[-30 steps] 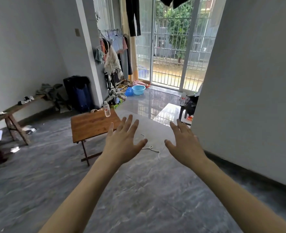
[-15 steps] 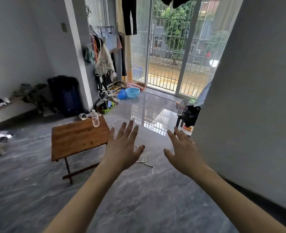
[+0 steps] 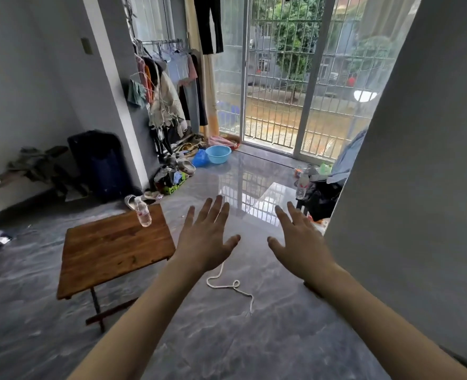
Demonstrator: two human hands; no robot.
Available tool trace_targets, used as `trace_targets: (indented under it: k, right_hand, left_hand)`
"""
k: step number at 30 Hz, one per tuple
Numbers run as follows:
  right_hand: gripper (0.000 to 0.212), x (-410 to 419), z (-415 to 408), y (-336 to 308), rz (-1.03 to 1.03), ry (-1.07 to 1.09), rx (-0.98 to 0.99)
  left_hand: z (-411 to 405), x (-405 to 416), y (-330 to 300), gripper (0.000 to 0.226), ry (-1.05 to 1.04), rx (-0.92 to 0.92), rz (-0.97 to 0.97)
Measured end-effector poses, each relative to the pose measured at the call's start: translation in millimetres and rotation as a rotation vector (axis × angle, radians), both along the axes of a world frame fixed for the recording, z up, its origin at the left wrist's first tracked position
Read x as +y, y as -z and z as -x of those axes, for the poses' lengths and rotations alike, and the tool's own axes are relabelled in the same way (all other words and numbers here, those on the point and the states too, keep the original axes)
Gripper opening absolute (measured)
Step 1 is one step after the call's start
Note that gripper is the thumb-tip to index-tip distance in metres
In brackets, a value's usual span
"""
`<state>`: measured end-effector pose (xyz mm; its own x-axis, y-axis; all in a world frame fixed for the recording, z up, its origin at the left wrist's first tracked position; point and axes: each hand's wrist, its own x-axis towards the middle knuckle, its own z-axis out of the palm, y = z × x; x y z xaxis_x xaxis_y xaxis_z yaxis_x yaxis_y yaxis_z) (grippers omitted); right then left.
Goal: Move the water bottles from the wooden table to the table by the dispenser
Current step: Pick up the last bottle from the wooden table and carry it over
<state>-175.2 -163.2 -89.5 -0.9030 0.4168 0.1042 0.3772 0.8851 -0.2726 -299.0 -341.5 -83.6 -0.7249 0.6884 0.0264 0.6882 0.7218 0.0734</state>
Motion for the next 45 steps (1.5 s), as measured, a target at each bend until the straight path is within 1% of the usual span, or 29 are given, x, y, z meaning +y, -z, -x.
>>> trace_targets:
  k: [5,9,14,18,25,28,31,34,37,45]
  right_hand:
    - [0.076,81,57,-8,-0.028,0.0,0.014]
    - [0.076,119,106,-10,-0.025,-0.047,-0.003]
    - [0.075,150,171,-4,-0.047,-0.145,-0.016]
    - [0.076,174,232,5,-0.048,-0.206,-0.054]
    - [0.075,214,362,4,-0.117,-0.214,-0.098]
    - [0.075,226,418,-7,-0.151,-0.239,-0.09]
    - [0.075,236,465,-15,-0.141,-0.238,-0.072]
    - [0.076,243,504,-17,-0.139,-0.242,-0.084]
    - [0.076,248,548,-17,-0.15,-0.263,-0.055]
    - [0.075,281,645,-7,-0.183,-0.345,-0.037]
  left_hand:
    - [55,70,-13,0.081,-0.015,0.008,0.033]
    - [97,102,-13,0.079,-0.048,0.007,0.039]
    - [159,130,-6,0.079,-0.099,0.046,0.04]
    - [213,152,5,0.079,-0.134,0.036,0.041]
    - [334,171,6,0.078,-0.224,0.049,-0.042]
    - [385,180,3,0.077,-0.241,0.07,-0.049]
    - [431,195,3,0.077,-0.252,0.077,-0.043]
    - [465,211,6,0.077,-0.247,0.066,-0.035]
    - [497,224,12,0.078,-0.245,0.072,-0.035]
    - [568,259,30,0.078,-0.306,0.051,-0.053]
